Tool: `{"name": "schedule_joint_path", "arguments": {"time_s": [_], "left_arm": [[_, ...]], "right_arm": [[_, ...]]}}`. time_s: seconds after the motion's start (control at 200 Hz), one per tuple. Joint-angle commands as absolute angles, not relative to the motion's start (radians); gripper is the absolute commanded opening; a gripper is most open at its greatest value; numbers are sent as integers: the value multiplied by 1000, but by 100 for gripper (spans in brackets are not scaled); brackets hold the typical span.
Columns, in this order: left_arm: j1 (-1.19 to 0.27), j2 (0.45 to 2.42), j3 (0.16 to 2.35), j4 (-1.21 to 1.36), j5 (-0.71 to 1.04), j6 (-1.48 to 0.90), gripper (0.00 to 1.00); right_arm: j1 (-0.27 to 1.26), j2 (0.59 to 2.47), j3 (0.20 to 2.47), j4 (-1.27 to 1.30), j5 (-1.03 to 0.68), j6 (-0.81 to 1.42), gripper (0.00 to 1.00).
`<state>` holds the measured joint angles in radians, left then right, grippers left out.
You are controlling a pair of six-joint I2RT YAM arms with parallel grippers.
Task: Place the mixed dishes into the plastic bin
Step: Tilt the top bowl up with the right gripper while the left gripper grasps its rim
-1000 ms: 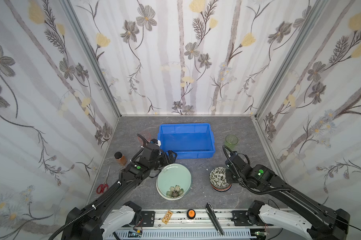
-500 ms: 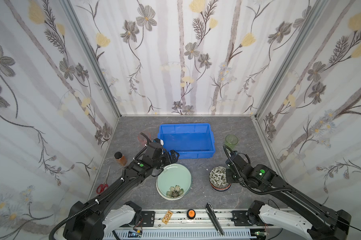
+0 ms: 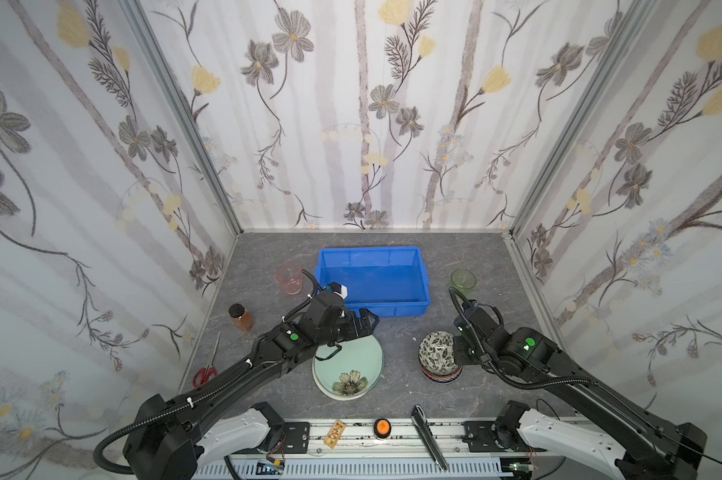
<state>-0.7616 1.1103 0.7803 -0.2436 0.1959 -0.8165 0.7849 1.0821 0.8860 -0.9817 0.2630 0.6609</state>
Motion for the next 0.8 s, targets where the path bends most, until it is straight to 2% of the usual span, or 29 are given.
{"name": "schedule_joint_path", "arguments": {"time_s": [0.0,0.33,0.655,0.794], "left_arm": [[-816,1146,823,-235,188,-822,99],[-986,1318,968,-235,155,-792,89],[-1008,1389,1005,-235,155,-795,71],[-1008,1406,1012,-235,154,-797,66]], "right_arm": [[784,1081,910,-953,259,665,0],[777,1095,964,-950,207,654,0],[766,1159,1033,-928,215,607,0],[764,1177,1050,-907,209,592,0]]}}
